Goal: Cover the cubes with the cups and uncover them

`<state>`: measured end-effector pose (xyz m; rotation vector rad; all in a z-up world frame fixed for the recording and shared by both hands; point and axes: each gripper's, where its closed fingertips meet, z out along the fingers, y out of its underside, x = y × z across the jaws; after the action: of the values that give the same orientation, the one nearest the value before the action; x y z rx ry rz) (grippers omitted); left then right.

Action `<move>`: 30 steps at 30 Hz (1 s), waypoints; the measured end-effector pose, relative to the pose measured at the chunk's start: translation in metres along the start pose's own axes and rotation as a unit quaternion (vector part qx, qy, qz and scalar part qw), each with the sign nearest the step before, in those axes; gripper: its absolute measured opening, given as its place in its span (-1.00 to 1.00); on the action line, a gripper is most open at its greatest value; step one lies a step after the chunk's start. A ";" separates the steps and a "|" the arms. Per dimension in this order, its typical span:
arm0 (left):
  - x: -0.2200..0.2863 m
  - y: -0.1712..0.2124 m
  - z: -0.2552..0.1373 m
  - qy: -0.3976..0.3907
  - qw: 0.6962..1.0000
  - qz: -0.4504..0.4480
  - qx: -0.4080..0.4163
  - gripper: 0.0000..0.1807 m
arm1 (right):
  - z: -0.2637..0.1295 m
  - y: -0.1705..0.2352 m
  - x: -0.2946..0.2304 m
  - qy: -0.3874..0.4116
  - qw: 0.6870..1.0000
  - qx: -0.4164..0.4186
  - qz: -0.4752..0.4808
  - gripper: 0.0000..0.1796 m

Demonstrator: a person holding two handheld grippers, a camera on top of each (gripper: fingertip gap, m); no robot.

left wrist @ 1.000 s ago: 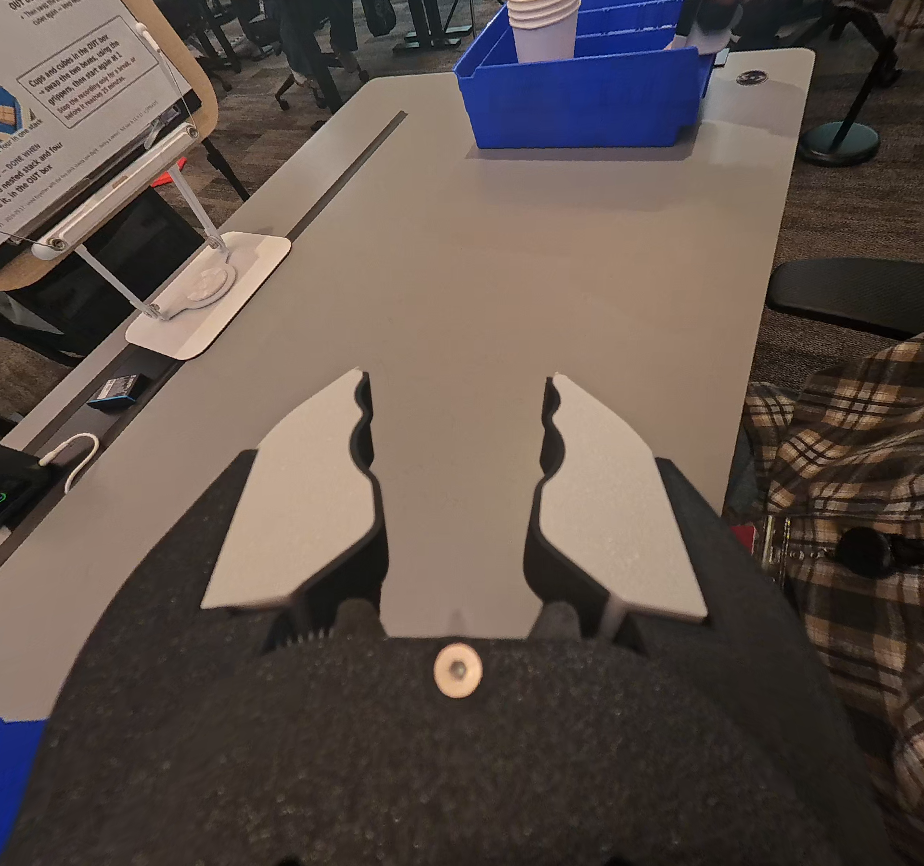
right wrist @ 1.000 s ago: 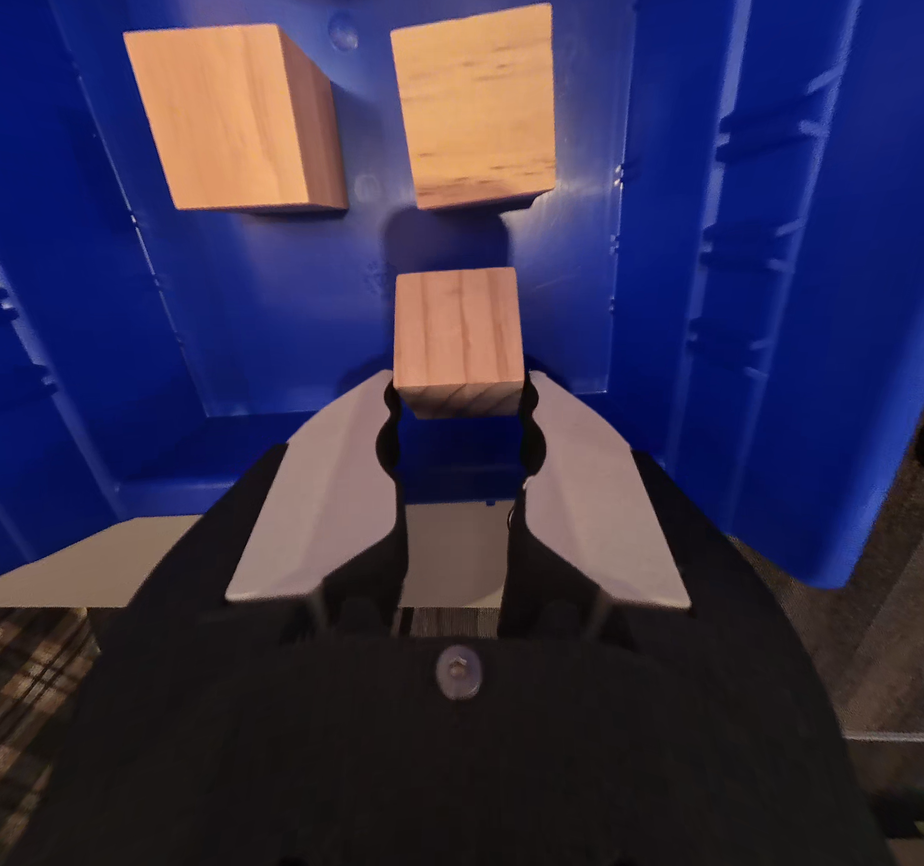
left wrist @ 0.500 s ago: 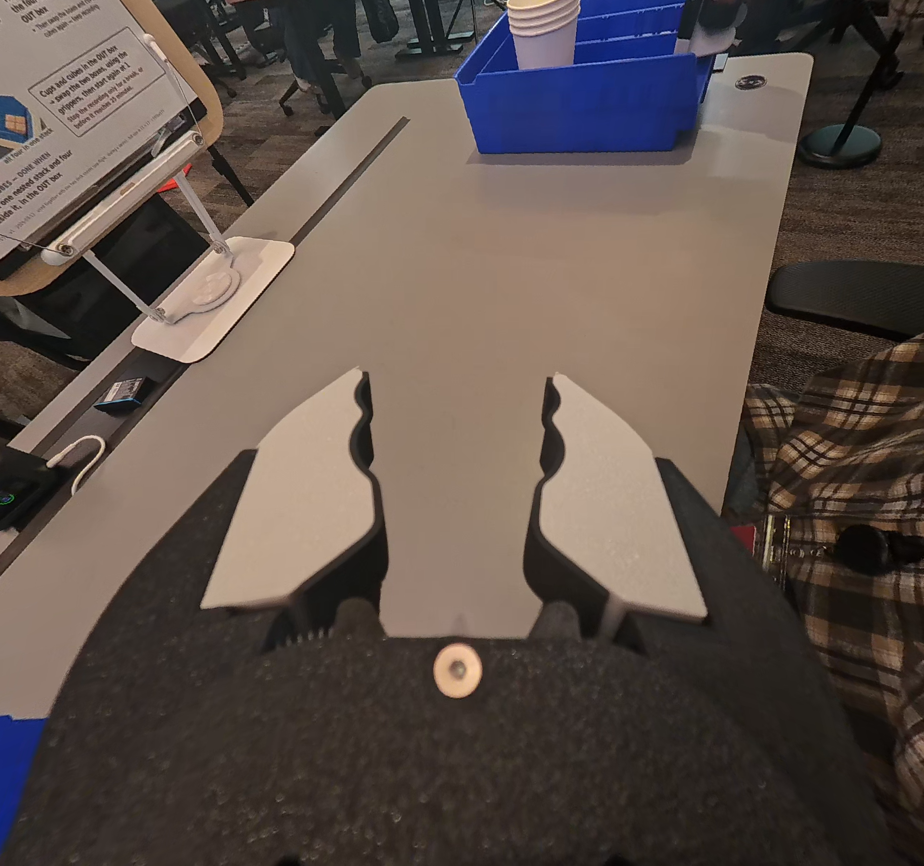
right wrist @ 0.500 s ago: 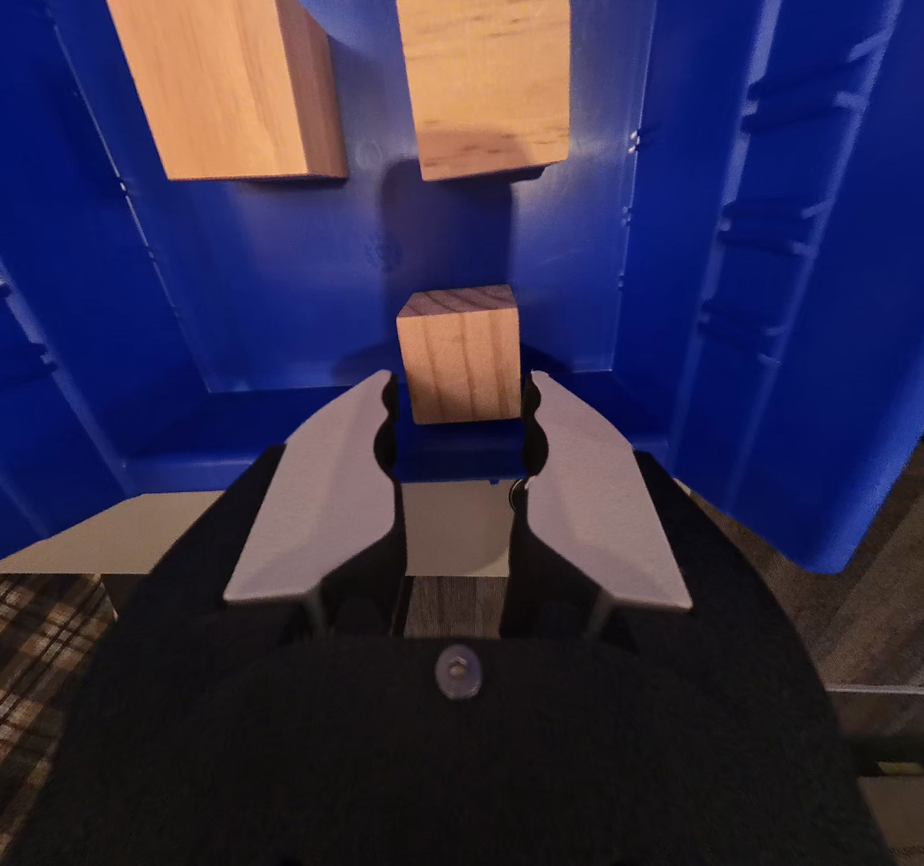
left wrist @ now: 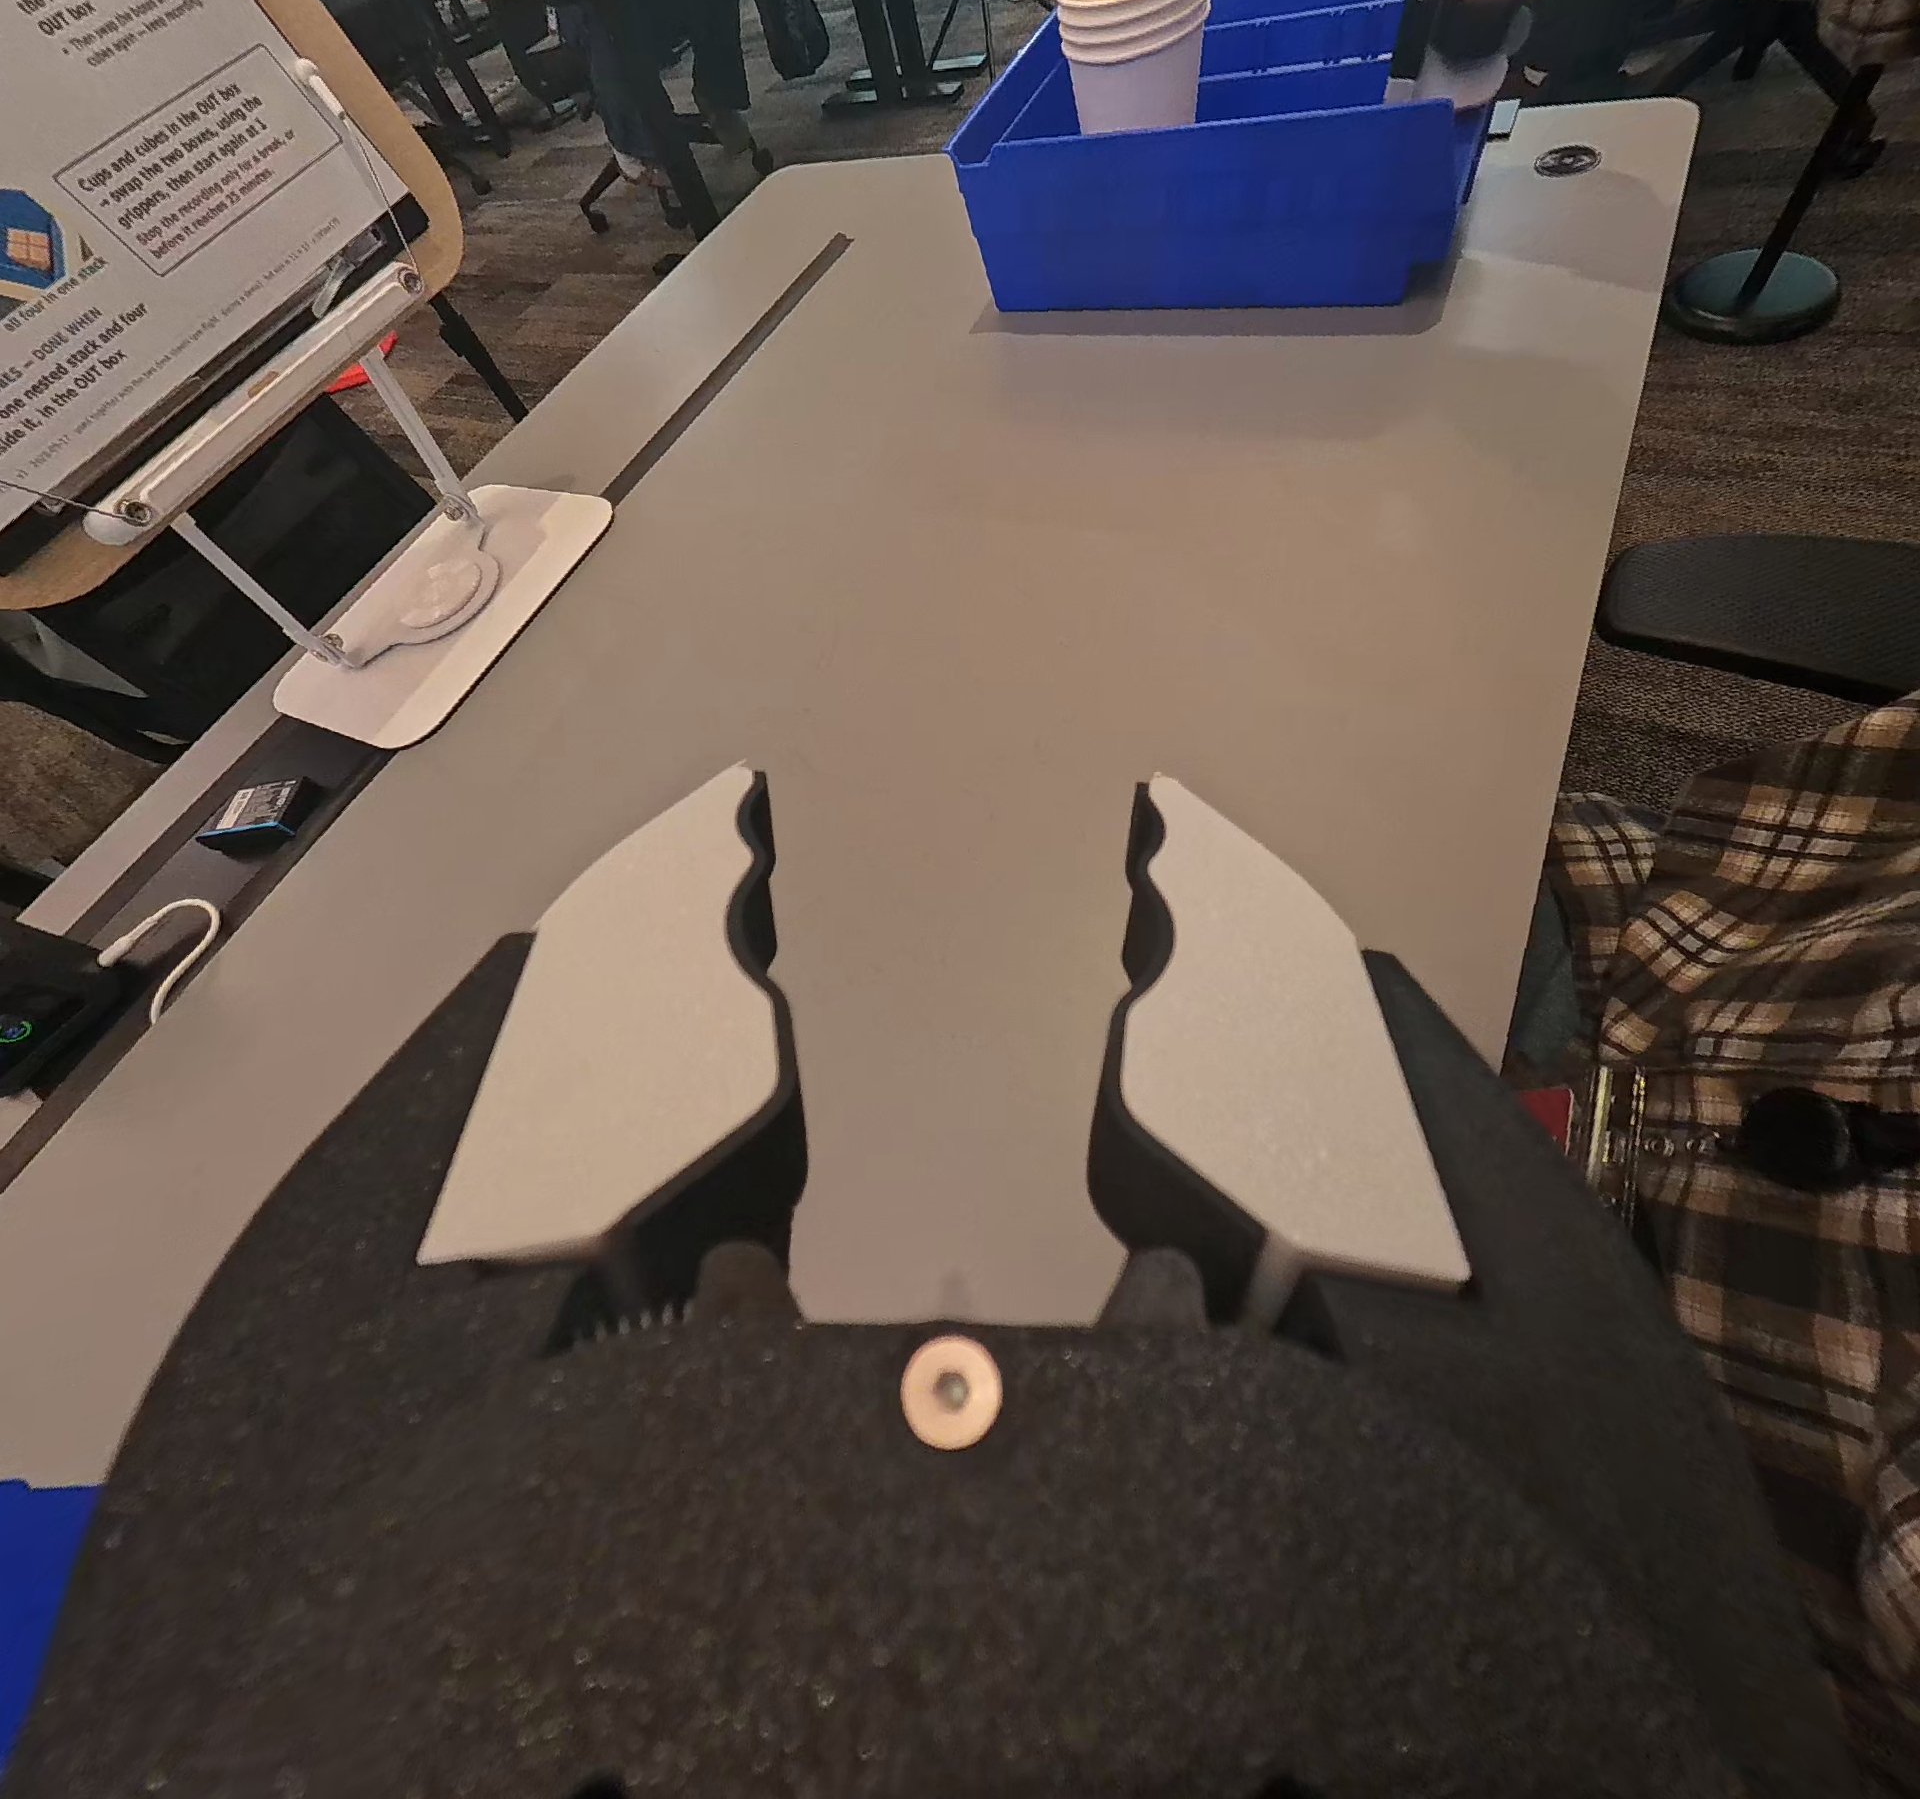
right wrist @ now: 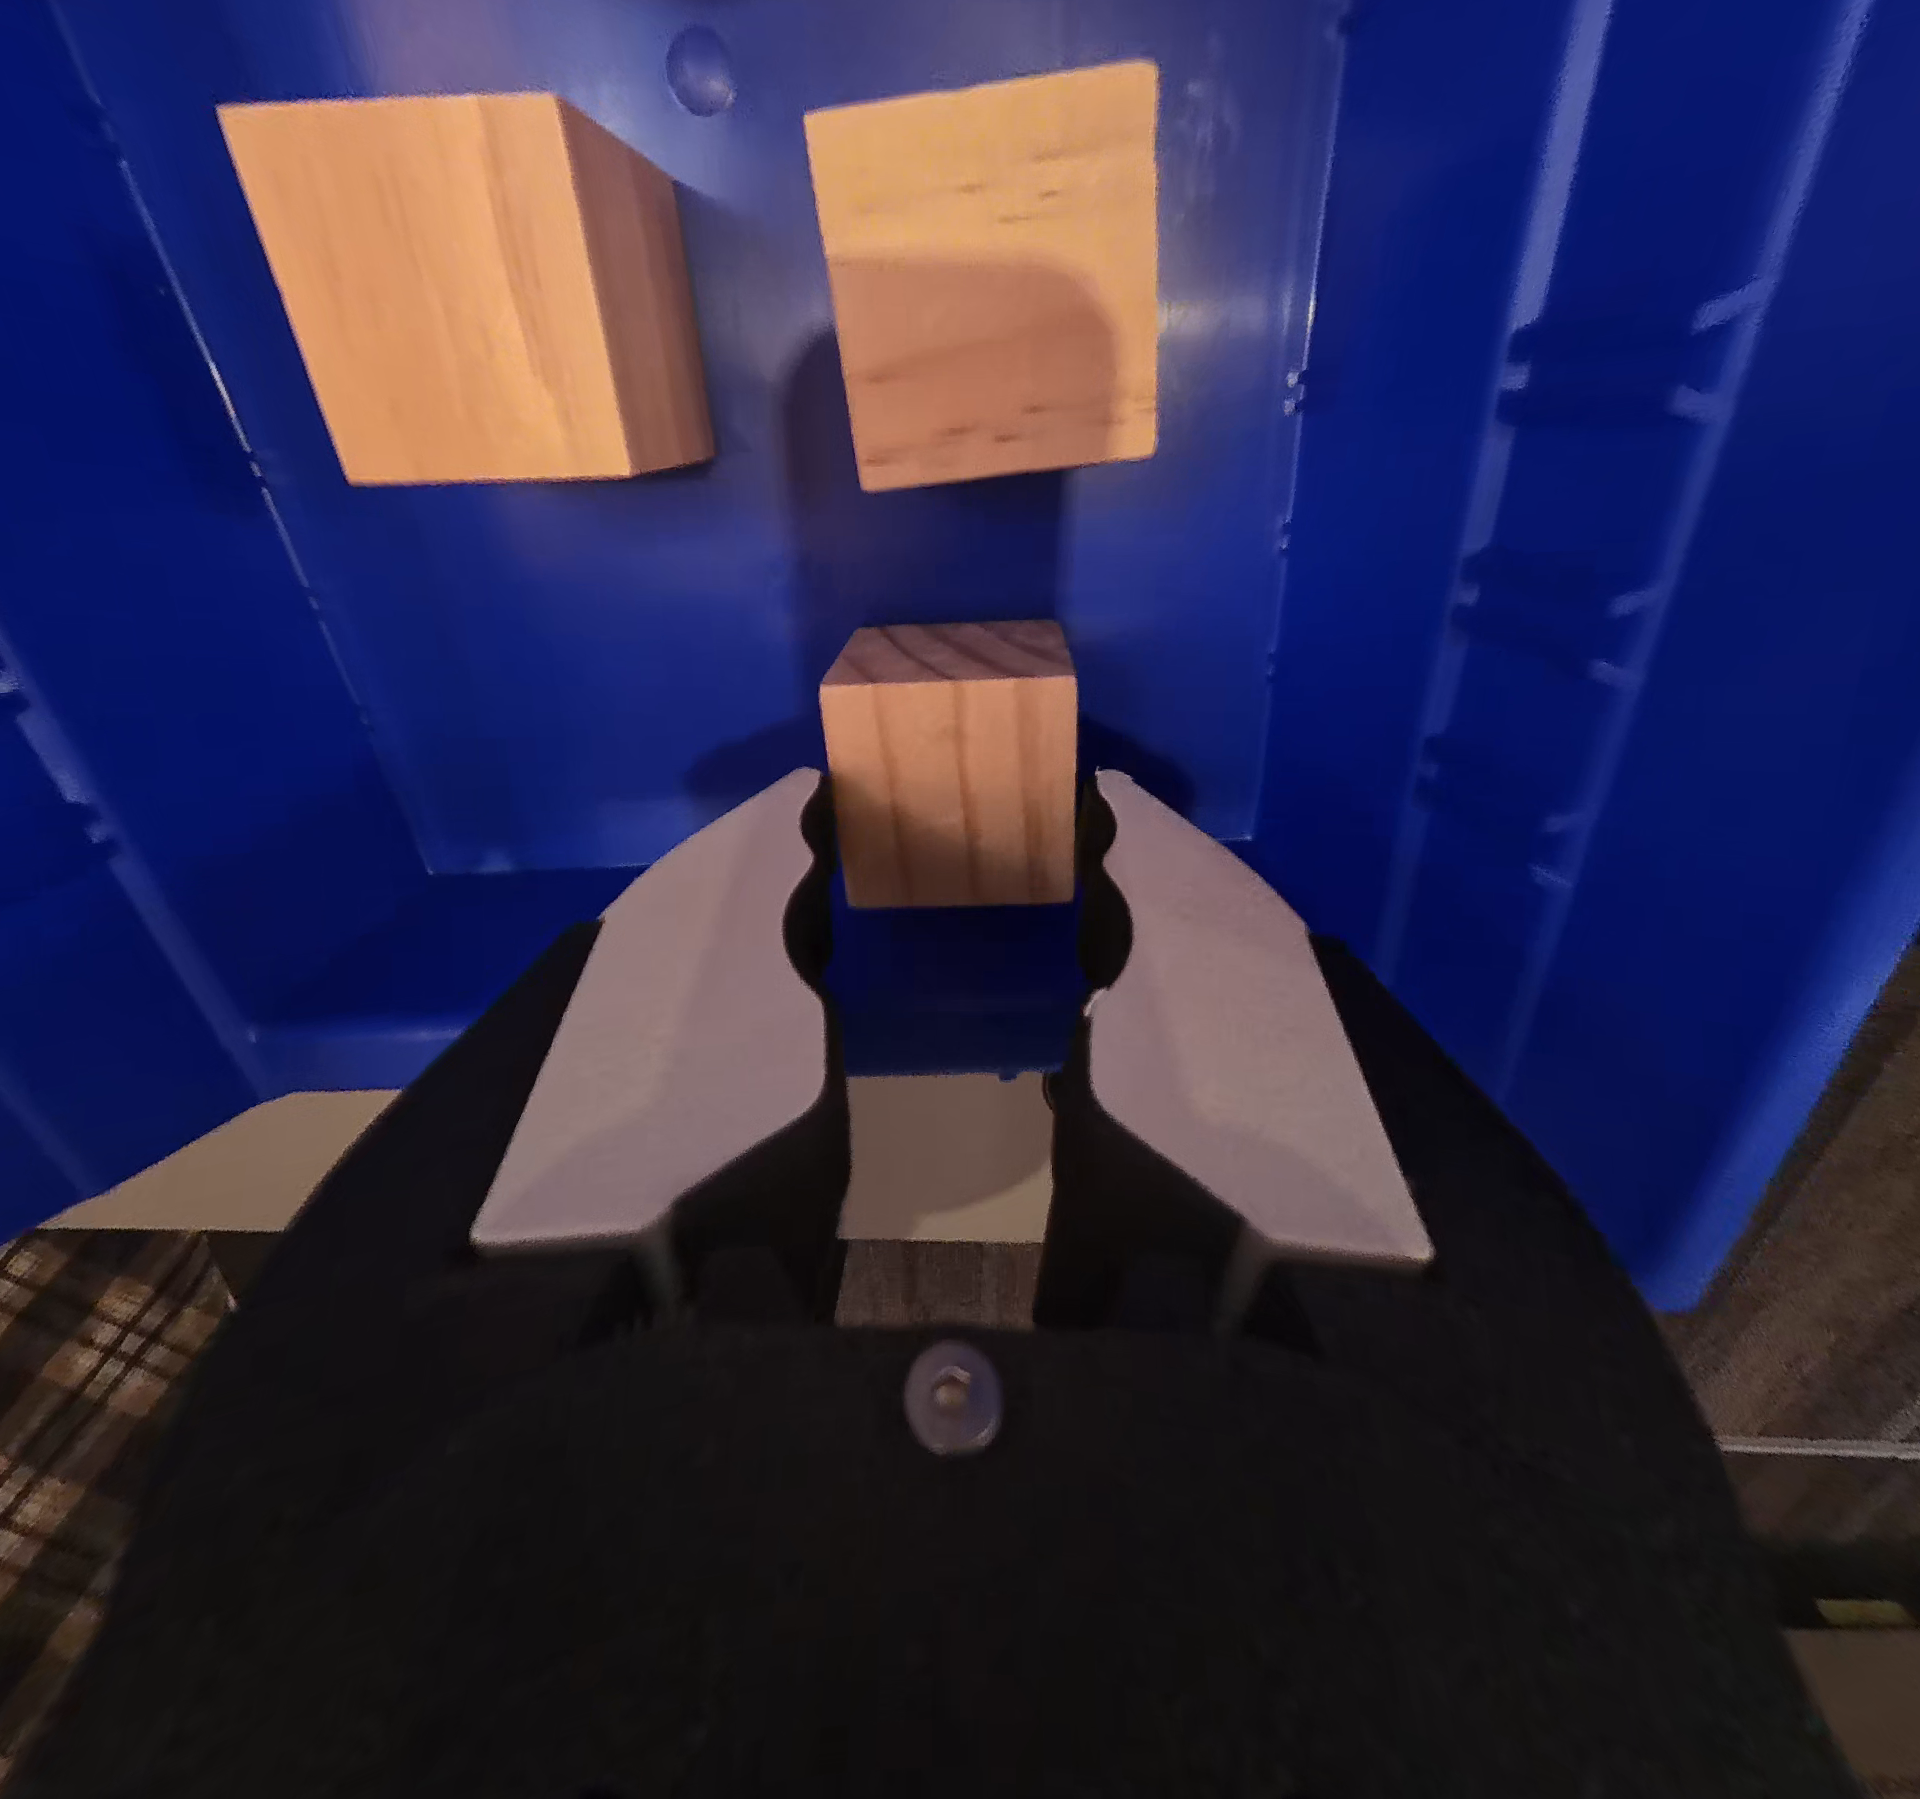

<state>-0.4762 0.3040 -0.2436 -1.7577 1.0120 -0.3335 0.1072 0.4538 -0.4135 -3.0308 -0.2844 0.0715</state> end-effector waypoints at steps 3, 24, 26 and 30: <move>0.000 0.000 0.000 0.000 1.000 0.000 0.000 -0.29 | 0.000 -0.003 0.004 0.005 1.000 0.003 -0.002 -0.51; -0.060 0.018 -0.084 -0.126 0.991 -0.044 -0.001 -0.28 | -0.129 -0.090 -0.289 -0.024 0.899 0.241 -0.364 -0.01; -0.067 0.024 -0.096 -0.144 0.988 -0.054 -0.003 -0.28 | -0.120 -0.096 -0.373 -0.066 0.859 0.259 -0.436 -0.01; -0.078 0.031 -0.112 -0.176 0.982 -0.060 -0.010 -0.28 | -0.088 -0.090 -0.532 -0.170 0.792 0.282 -0.514 -0.05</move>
<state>-0.6100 0.2884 -0.2048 -1.8196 0.6591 -0.0815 -0.4267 0.4338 -0.2969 -1.9030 -1.5445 0.4992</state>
